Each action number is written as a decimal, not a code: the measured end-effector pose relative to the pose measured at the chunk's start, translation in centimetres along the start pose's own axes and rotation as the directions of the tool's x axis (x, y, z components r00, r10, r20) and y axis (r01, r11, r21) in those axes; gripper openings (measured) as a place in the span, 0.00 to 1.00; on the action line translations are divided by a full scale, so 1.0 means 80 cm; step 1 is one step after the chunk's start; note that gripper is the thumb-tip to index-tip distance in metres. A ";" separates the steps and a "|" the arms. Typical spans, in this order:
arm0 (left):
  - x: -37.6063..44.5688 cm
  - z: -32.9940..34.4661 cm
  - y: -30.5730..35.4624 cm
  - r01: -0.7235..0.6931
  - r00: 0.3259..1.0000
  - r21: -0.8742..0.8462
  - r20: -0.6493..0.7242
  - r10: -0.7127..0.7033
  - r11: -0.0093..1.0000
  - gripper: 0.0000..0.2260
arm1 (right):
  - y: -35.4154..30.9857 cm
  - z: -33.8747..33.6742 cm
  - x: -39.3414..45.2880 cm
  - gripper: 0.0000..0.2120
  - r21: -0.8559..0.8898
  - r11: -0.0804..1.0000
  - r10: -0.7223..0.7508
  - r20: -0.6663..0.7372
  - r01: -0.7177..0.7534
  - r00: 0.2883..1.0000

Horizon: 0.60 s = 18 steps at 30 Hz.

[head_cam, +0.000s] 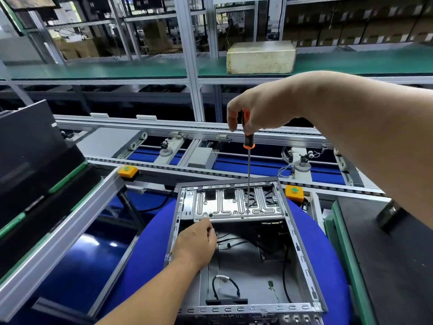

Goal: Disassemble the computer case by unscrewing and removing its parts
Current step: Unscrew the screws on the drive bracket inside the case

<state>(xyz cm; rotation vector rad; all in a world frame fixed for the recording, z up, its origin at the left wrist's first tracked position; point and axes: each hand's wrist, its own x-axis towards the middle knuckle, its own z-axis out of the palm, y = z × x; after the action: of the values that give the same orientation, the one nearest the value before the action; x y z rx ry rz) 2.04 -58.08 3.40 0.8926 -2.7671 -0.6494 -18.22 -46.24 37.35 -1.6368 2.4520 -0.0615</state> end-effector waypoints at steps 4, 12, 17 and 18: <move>0.000 0.000 0.000 0.001 1.000 0.007 -0.001 -0.001 1.000 0.06 | -0.006 0.008 0.005 0.10 -0.165 0.982 0.083 -0.058 -0.091 0.995; 0.000 -0.001 0.002 -0.001 1.000 0.012 0.001 0.001 1.000 0.06 | -0.001 0.017 0.006 0.21 -0.356 0.922 0.099 -0.170 -0.154 0.980; 0.000 -0.001 0.002 0.003 1.000 0.009 0.000 -0.003 1.000 0.06 | 0.003 0.013 0.005 0.09 -0.252 0.963 0.068 -0.128 -0.099 0.989; 0.000 -0.001 0.002 0.003 1.000 0.011 0.000 -0.003 1.000 0.06 | 0.003 0.011 0.005 0.06 -0.212 0.975 0.048 -0.099 -0.068 0.994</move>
<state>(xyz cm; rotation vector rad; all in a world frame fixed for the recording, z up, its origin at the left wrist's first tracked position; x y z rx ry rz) 2.00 -57.98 3.56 0.8990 -2.7727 -0.6361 -18.44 -46.42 36.39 -1.6788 2.6565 0.1439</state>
